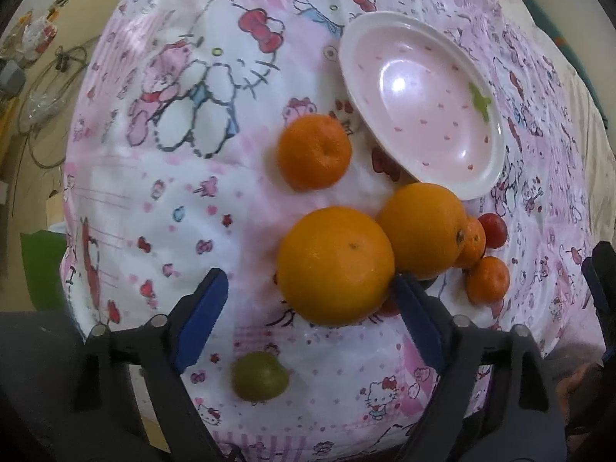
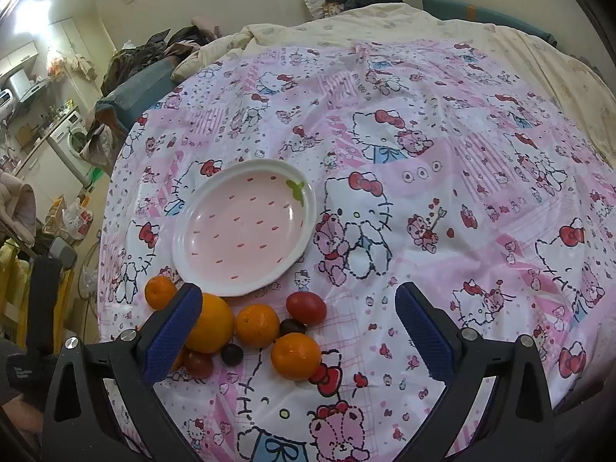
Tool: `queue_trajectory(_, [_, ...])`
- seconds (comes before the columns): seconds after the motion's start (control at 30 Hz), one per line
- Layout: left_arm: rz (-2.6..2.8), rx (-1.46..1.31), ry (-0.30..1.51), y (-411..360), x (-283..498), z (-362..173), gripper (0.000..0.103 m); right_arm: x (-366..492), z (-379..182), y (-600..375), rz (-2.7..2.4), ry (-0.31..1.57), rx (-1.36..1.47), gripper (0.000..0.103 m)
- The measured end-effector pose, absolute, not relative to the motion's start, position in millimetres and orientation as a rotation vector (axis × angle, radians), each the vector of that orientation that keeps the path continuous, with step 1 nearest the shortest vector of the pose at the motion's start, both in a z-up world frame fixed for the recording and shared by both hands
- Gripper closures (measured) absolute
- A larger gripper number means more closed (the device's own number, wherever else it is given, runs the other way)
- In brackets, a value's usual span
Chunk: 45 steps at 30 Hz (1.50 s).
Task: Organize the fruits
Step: 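Grasp the large orange with the left tool while the right tool grasps a mandarin, then place the mandarin on the plate with the right tool and open it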
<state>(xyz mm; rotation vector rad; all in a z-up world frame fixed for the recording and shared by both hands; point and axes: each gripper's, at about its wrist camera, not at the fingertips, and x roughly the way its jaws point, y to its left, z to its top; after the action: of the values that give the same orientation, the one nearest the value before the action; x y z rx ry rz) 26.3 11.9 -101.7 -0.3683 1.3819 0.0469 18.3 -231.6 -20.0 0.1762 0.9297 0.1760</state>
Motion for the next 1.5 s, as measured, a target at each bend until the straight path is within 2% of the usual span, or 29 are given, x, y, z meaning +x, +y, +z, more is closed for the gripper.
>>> queue_trajectory(0.03, [0.042, -0.367, 1.381, 9.6, 27.8, -101.9, 0.024, 18.9, -20.1, -233.7, 0.175, 0.934, 0.183, 0.001])
queue_trajectory(0.1, [0.024, -0.385, 1.387, 7.2, 30.8, -104.4, 0.036, 19.7, -20.8, -238.2, 0.17, 0.942, 0.202, 0.001])
queue_trajectory(0.17, [0.005, -0.401, 1.401, 3.7, 33.7, -108.3, 0.043, 20.4, -20.7, -242.5, 0.165, 0.946, 0.216, 0.001])
queue_trajectory(0.4, [0.017, -0.328, 1.399, -9.0, 34.2, -105.3, 0.052, 23.4, -25.2, -252.8, 0.1, 0.95, 0.191, 0.001])
queue_trajectory(0.57, [0.004, -0.3, 1.351, -3.9, 25.3, -90.0, 0.053, 30.2, -47.3, -259.4, 0.118, 1.059, 0.246, 0.002])
queue_trajectory(0.6, [-0.004, -0.308, 1.335, -1.6, 22.9, -86.2, 0.053, 31.4, -54.8, -259.3, 0.137, 1.099, 0.269, 0.006])
queue_trajectory(0.63, [-0.013, -0.316, 1.316, 0.2, 20.1, -82.1, 0.053, 31.3, -62.5, -257.9, 0.168, 1.129, 0.286, 0.018])
queue_trajectory(0.9, [-0.031, -0.321, 1.214, 13.9, 7.6, -57.8, 0.053, 29.0, -93.5, -227.9, 0.275, 1.266, 0.204, 0.031])
queue_trajectory(1.0, [-0.03, -0.326, 1.194, 17.3, 6.1, -53.7, 0.053, 25.5, -100.8, -216.0, 0.309, 1.288, 0.143, 0.041])
queue_trajectory(1.03, [-0.032, -0.326, 1.187, 17.6, 6.3, -52.0, 0.053, 25.1, -102.2, -213.3, 0.31, 1.288, 0.127, 0.046])
queue_trajectory(1.07, [-0.034, -0.324, 1.181, 17.7, 5.5, -50.6, 0.053, 24.3, -102.8, -211.3, 0.308, 1.287, 0.104, 0.058])
queue_trajectory(1.23, [-0.045, -0.309, 1.174, 14.5, 6.3, -45.9, 0.053, 25.3, -96.2, -214.0, 0.314, 1.264, 0.103, 0.06])
queue_trajectory(1.5, [-0.052, -0.292, 1.156, 16.1, 40.2, -17.7, 0.053, 37.4, -43.0, -234.6, 0.35, 1.113, 0.211, 0.06])
